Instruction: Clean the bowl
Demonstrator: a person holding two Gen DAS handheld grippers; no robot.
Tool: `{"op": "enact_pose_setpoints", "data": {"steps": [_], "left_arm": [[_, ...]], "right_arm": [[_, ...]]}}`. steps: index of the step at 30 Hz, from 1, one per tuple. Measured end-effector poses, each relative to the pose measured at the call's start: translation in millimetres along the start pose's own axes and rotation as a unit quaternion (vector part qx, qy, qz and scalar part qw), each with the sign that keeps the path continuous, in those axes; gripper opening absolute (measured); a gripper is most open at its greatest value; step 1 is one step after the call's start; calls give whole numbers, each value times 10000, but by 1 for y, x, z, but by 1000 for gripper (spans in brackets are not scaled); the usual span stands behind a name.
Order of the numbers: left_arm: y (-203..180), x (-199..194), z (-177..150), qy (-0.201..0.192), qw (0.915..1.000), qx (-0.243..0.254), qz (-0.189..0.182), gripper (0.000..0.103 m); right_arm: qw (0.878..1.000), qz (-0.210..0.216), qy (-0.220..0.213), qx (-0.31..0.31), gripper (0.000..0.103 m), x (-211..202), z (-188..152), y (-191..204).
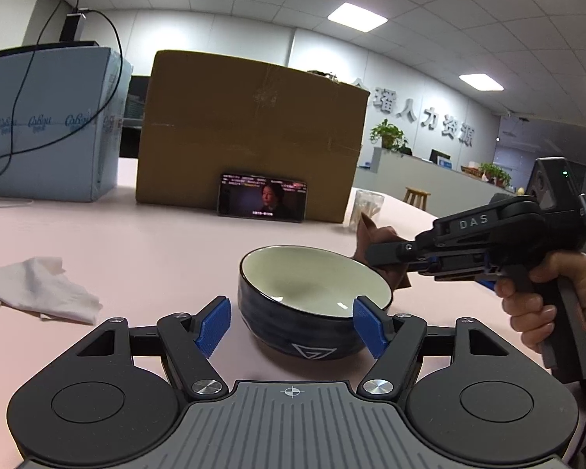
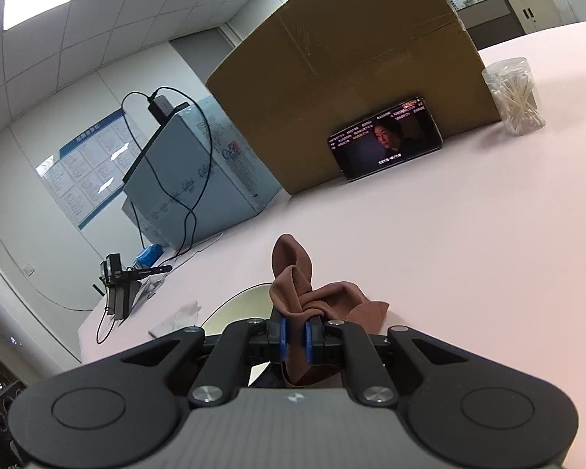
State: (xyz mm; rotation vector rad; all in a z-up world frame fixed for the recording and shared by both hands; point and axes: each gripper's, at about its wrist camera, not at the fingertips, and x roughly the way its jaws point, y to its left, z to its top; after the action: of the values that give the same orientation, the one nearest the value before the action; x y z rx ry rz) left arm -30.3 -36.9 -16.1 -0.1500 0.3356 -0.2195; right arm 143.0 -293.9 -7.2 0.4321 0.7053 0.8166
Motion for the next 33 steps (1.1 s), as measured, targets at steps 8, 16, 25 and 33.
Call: {"op": "enact_pose_setpoints", "data": {"steps": [8, 16, 25, 33], "left_arm": [[1, 0, -2, 15, 10000, -44, -84, 70], [5, 0, -2, 3, 9999, -116, -126, 71], [15, 4, 3, 11, 9985, -528, -112, 71], [17, 6, 2, 29, 9983, -557, -193, 72]], "right_arm": [[9997, 104, -61, 217, 11, -11, -13, -5], [9996, -15, -50, 283, 12, 5, 0, -3], [9993, -145, -43, 356, 15, 6, -5, 1], [9992, -339, -88, 172, 17, -3, -15, 13]]}}
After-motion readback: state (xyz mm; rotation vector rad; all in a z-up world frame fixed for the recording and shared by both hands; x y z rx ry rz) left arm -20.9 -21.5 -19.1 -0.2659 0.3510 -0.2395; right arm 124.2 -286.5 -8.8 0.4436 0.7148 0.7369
